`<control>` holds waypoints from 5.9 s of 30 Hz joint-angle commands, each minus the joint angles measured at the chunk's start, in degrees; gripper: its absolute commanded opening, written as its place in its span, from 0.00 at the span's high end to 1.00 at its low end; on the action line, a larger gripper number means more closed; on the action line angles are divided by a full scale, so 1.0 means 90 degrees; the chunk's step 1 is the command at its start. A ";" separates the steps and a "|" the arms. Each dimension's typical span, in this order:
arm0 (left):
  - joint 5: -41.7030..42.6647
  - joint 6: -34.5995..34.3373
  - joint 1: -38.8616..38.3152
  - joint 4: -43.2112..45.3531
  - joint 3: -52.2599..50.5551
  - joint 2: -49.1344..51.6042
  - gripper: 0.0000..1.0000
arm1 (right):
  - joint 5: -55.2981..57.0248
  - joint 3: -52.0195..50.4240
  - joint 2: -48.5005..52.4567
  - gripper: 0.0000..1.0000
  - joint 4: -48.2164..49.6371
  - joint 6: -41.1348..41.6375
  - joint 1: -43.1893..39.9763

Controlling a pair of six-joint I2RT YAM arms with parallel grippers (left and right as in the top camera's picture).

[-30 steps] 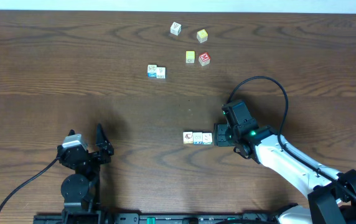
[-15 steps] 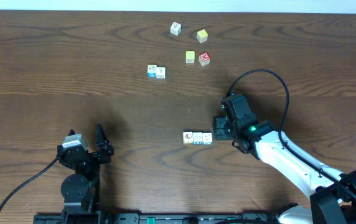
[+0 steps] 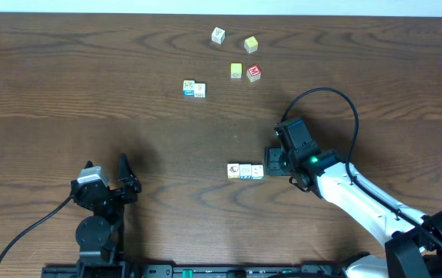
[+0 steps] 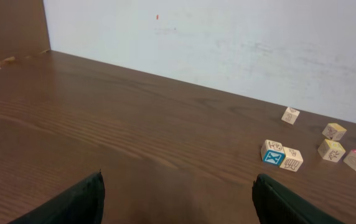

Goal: Lift 4 blocks

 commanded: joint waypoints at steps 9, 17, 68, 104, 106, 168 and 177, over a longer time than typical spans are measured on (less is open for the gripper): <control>-0.0032 0.0015 0.0024 -0.0204 -0.0155 -0.0012 0.24 | 0.0617 0.0073 0.0058 0.56 -0.0010 0.0049 0.0027; -0.0032 0.0015 0.0024 -0.0204 -0.0155 -0.0012 0.23 | 0.0636 -0.0046 0.0211 0.53 0.0000 0.0080 0.0027; -0.0032 0.0015 0.0024 -0.0204 -0.0155 -0.0012 0.23 | 0.0653 0.0379 0.0568 0.78 0.0097 0.0141 -0.0328; -0.0032 0.0015 0.0024 -0.0204 -0.0155 -0.0012 0.23 | -0.0153 0.0376 0.0568 0.99 -0.0097 0.0141 -0.0075; -0.0032 0.0015 0.0024 -0.0204 -0.0155 -0.0012 0.23 | -0.0151 0.0379 0.0568 0.99 -0.0075 0.0141 -0.0044; -0.0032 0.0015 0.0024 -0.0204 -0.0155 -0.0012 0.24 | 0.0374 0.0687 0.0568 0.99 -0.1749 0.0515 0.0032; -0.0032 0.0015 0.0024 -0.0204 -0.0155 -0.0012 0.23 | 0.0223 0.0403 0.0568 0.99 -0.1812 0.0527 0.0044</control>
